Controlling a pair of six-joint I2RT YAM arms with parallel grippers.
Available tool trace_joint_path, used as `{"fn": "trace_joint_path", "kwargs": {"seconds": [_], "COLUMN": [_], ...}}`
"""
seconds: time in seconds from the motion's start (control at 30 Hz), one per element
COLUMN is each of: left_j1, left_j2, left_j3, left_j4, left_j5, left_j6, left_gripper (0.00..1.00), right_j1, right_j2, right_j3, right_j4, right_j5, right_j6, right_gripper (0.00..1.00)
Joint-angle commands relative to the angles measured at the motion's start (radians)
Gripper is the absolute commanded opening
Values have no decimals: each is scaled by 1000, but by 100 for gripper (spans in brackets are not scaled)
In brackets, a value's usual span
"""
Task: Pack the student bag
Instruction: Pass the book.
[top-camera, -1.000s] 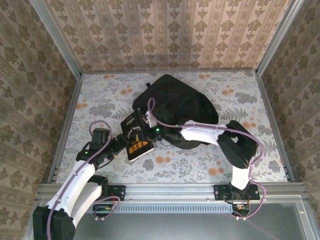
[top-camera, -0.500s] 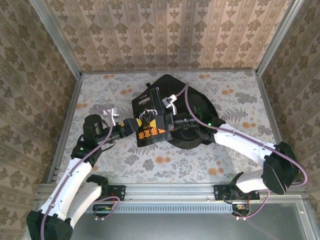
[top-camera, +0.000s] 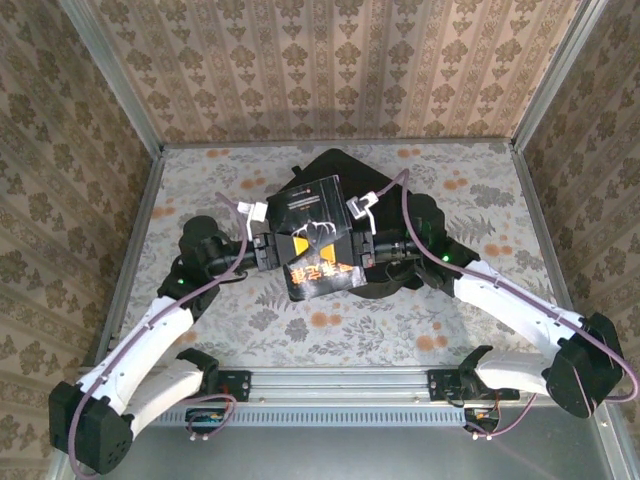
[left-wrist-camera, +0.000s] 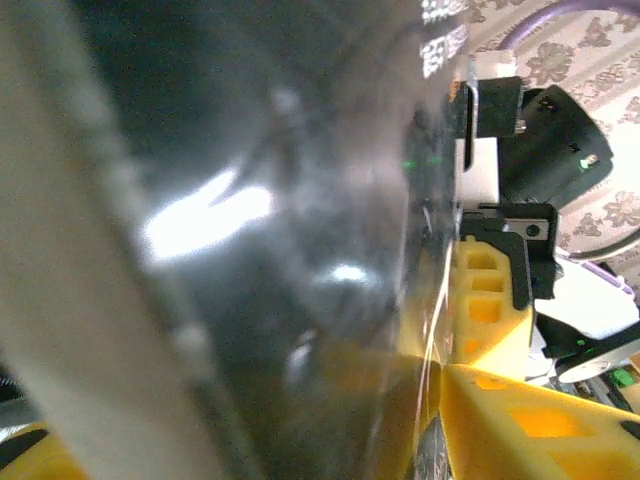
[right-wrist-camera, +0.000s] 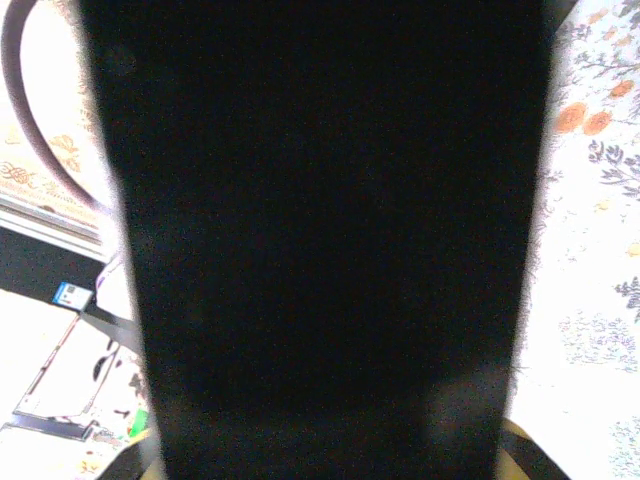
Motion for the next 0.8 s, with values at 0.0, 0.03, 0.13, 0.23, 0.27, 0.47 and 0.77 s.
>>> {"fn": "trace_joint_path", "kwargs": {"seconds": [0.0,0.03,0.13,0.23,0.27,0.47,0.77], "left_j1": [-21,-28,-46,-48,-48,-36,-46], "left_j2": [6,10,13,8,4,18,73], "left_j3": [-15,-18,-21,-6,3,-2,-14], "left_j4": [219,241,263,174,102,-41,123], "left_j5": [51,54,46,14,-10,-91,-43], "left_j6": [-68,-77,-84,-40,-2,72,-19], "left_gripper": [55,55,52,54,62,87,93], "right_j1": [-25,-36,-56,-71,-73,-73,-73], "right_j2": [-23,-25,-25,-37,-48,-116,-124], "right_j3": [-46,-62,-79,-93,-97,-103,-146], "right_j4": [70,100,105,115,129,167,301], "right_j5": [-90,-93,-91,-91,-92,-93,-97], "right_j6": [16,37,48,56,62,97,190], "right_gripper": [0,0,0,0,0,0,0]}}
